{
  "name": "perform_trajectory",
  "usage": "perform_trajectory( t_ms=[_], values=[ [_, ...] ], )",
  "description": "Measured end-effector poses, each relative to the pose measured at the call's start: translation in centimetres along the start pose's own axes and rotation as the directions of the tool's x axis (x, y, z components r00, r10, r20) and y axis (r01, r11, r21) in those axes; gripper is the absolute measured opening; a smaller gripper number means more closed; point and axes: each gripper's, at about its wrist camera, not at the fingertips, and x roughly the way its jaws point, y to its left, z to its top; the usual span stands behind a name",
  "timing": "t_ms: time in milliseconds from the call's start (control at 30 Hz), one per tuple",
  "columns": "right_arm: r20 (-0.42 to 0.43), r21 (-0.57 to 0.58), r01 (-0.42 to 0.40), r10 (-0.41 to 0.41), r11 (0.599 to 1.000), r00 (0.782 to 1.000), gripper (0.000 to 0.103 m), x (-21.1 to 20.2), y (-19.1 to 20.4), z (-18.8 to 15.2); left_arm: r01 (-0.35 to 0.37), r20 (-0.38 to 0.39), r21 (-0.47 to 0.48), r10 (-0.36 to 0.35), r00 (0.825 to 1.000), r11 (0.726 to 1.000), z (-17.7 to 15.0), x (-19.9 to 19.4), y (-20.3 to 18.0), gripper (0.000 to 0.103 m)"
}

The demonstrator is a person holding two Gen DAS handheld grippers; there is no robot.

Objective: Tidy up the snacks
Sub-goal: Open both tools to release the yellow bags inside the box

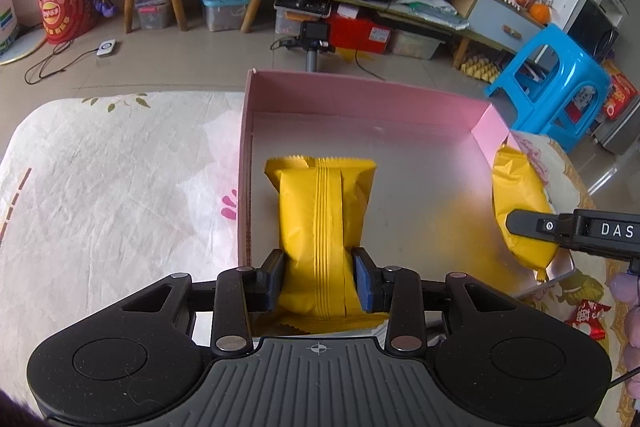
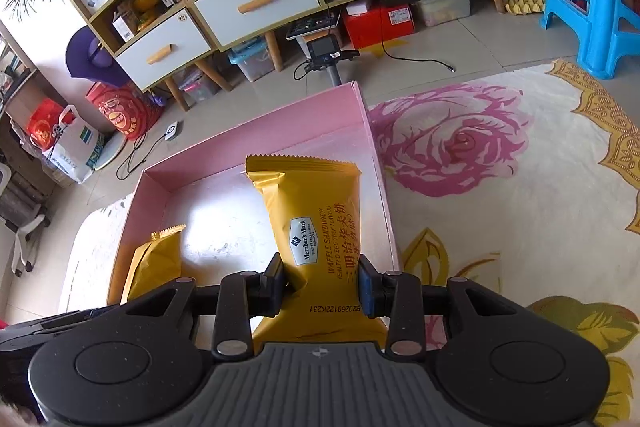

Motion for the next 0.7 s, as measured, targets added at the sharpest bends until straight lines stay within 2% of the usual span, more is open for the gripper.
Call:
perform_trajectory(
  t_ms=[100,133,167,233,333,367,500,700],
  values=[
    [0.003,0.002,-0.020,0.020,1.000,1.000,0.033,-0.3,0.1,0.2,0.007,0.040,0.024,-0.008,0.999,1.000,0.1,-0.7,-0.3,0.041],
    [0.010,0.003,-0.025,0.025,1.000,1.000,0.034,-0.6,0.1,0.2,0.015,0.044,0.030,-0.017,0.999,0.999,0.1,-1.0,-0.5,0.049],
    [0.018,0.002,-0.032,0.032,0.999,0.999,0.039,-0.9,0.2,0.2,0.020,0.047,0.029,-0.022,0.999,0.999,0.1,-1.2,-0.7,0.060],
    [0.036,-0.004,-0.040,0.040,0.999,0.999,0.057,-1.8,0.4,0.3,0.022,0.054,0.023,-0.023,0.998,1.000,0.0,-1.6,-1.0,0.071],
    [0.069,-0.010,-0.044,0.045,0.999,0.997,0.073,-3.2,0.9,0.4,0.013,0.056,0.039,-0.015,0.998,0.999,-0.3,-2.5,-1.9,0.080],
    [0.075,-0.014,-0.046,0.047,0.999,0.996,0.074,-3.7,1.0,0.5,0.000,0.058,0.053,-0.003,0.998,0.999,-0.4,-2.9,-2.2,0.084],
    [0.101,-0.047,-0.039,0.043,0.998,0.994,0.085,-5.5,1.8,0.1,-0.043,0.071,0.112,0.035,0.997,0.993,-1.2,-4.8,-3.3,0.091],
    [0.127,-0.113,-0.018,0.033,0.993,0.991,0.090,-7.9,3.0,-1.2,-0.047,0.072,0.092,0.040,0.997,0.995,-2.5,-7.7,-3.3,0.097]
  ],
)
